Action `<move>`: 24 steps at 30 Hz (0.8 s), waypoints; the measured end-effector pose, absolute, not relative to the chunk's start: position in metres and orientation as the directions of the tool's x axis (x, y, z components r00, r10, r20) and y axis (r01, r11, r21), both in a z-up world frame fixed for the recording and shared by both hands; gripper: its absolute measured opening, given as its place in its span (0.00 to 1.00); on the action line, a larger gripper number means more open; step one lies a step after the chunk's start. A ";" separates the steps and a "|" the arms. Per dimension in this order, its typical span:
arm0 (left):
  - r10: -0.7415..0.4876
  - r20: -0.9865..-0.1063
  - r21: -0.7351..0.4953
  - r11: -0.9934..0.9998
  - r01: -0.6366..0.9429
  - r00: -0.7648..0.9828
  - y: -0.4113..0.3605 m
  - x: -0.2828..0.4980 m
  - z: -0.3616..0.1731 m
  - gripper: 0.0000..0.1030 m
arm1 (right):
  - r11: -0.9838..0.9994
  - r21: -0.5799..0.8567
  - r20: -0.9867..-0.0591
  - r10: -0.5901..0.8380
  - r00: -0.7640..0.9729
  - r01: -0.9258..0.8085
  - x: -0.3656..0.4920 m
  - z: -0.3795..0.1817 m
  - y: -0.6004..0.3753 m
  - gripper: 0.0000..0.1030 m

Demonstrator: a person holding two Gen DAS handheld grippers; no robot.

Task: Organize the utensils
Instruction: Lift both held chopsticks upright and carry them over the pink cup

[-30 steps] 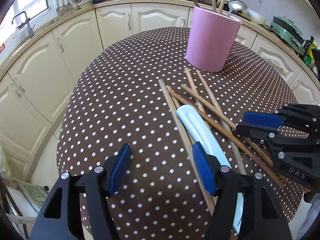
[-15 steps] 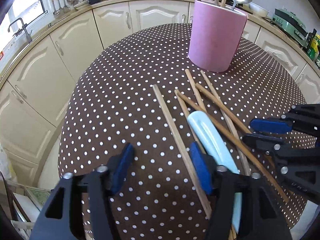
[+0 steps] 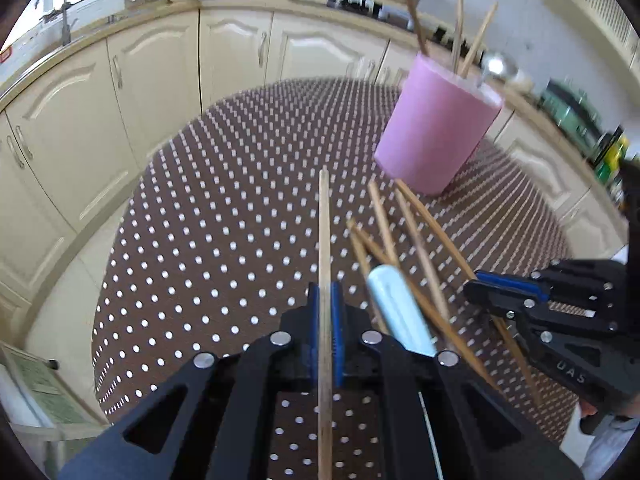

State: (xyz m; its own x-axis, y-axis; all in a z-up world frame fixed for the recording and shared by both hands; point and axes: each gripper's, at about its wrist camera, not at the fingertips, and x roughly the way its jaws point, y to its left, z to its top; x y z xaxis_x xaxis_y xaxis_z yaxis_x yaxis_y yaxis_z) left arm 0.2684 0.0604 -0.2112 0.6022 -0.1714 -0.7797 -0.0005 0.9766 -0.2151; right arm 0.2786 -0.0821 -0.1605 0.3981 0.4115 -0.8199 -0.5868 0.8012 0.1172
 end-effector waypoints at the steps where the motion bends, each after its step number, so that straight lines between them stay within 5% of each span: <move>1: -0.185 -0.759 -0.232 0.973 0.006 0.624 0.062 0.266 -0.206 0.05 | 0.803 0.137 -0.804 0.432 0.408 -0.580 0.279 -0.156 -0.087 0.06; 11: -0.330 -0.462 -0.332 0.925 0.185 0.823 0.046 0.229 -0.142 0.06 | 0.791 0.261 -0.585 0.586 0.561 -0.553 0.264 -0.104 -0.133 0.06; 24: -0.364 -0.118 -0.257 0.910 0.326 0.924 -0.004 0.244 -0.072 0.06 | 0.787 0.334 -0.276 0.608 0.744 -0.519 0.275 -0.045 -0.168 0.06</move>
